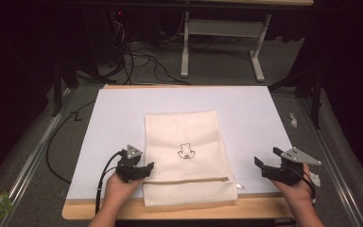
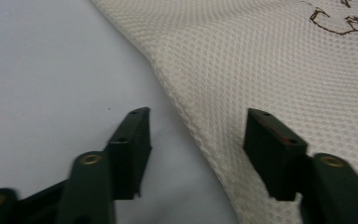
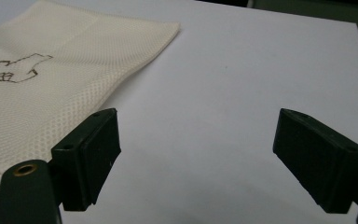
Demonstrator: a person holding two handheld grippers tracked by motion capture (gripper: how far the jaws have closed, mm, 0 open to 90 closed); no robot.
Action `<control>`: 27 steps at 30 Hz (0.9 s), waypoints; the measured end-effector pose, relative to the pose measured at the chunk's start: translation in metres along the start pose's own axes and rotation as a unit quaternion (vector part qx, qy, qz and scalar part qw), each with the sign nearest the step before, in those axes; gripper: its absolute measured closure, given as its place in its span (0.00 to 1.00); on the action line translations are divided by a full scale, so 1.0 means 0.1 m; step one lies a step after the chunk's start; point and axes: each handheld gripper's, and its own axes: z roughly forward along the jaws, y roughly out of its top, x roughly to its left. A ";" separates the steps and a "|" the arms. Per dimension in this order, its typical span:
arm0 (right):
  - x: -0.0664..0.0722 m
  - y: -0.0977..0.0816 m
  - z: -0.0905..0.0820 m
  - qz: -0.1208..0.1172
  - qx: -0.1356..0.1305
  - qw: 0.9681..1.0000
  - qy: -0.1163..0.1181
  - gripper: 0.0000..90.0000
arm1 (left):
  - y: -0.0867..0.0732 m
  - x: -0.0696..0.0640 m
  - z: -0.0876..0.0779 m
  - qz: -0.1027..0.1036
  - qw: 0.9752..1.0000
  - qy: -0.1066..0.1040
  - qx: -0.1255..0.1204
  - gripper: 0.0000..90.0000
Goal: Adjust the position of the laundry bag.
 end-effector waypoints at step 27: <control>0.49 0.15 0.78 -0.038 0.097 0.992 0.064 0.41 | 0.28 0.00 0.31 -0.008 0.999 -0.031 -0.037 0.97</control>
